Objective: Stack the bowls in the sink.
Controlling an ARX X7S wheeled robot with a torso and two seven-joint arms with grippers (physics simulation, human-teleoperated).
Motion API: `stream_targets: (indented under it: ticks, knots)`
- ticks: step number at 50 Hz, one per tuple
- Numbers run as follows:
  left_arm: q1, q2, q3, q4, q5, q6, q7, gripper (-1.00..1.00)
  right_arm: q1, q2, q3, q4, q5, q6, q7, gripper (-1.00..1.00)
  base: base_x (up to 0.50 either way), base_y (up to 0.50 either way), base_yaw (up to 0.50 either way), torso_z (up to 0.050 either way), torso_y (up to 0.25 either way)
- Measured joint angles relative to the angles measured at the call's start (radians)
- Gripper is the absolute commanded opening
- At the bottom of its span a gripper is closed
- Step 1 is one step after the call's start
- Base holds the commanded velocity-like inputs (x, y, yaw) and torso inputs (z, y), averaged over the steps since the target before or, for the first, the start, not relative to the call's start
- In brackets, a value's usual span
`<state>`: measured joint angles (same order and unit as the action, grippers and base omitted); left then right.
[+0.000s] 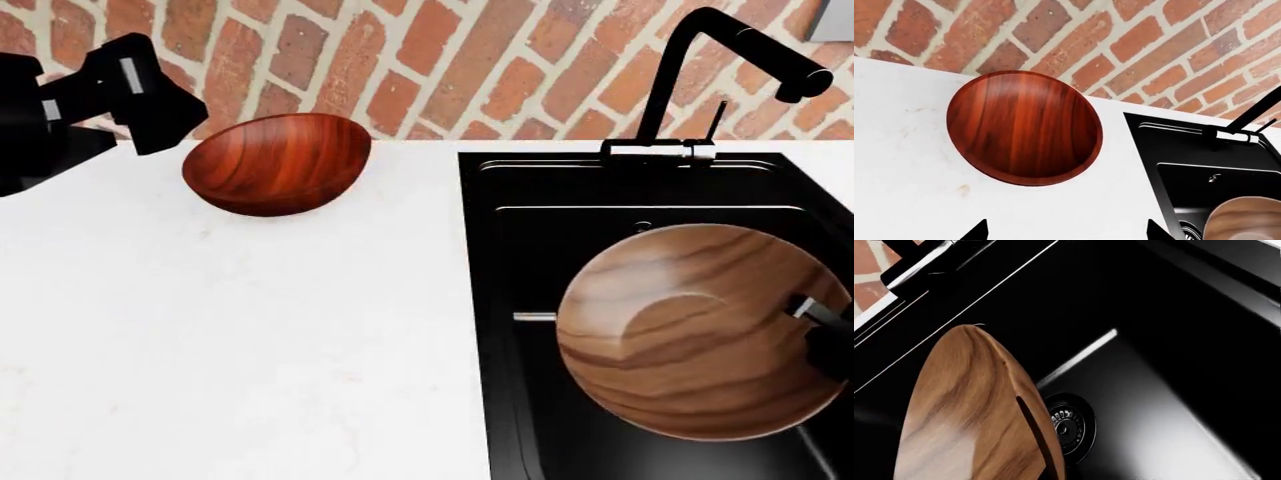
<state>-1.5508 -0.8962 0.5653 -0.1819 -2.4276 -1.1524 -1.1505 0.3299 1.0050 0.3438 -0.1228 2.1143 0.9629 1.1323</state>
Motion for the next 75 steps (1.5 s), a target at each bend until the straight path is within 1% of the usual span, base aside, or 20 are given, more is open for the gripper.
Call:
stream_targets:
  ticks: [19,20,34,44,62,75]
  knots:
    - [0.014,-0.002,0.003,-0.001,0.016,0.006,0.02,1.0,0.051,-0.033,-0.155,0.079,-0.109,0.046,-0.061,-1.0,0.0,0.0,0.0,0.0,0.001]
    - [0.015,-0.002,0.003,-0.001,0.018,0.006,0.022,1.0,0.052,-0.033,-0.16,0.082,-0.113,0.048,-0.062,1.0,0.0,0.0,0.0,0.0,0.0]
    - [0.023,-0.002,0.006,-0.002,0.029,0.01,0.036,1.0,0.065,-0.032,-0.198,0.104,-0.137,0.058,-0.075,1.0,0.0,0.0,0.0,0.0,0.0]
    - [0.025,-0.002,0.008,-0.003,0.035,0.012,0.044,1.0,0.068,-0.017,-0.188,0.101,-0.12,0.05,-0.065,1.0,0.0,0.0,0.0,0.0,0.0]
    - [0.018,0.01,0.012,-0.029,0.069,0.014,0.069,1.0,0.116,0.049,-0.106,0.011,0.041,-0.007,0.028,1.0,0.0,0.0,0.0,0.0,0.0]
    - [0.025,0.044,0.009,-0.081,0.151,0.037,0.127,1.0,0.124,0.076,-0.045,-0.079,0.162,-0.051,0.087,1.0,0.0,0.0,0.0,0.0,0.0]
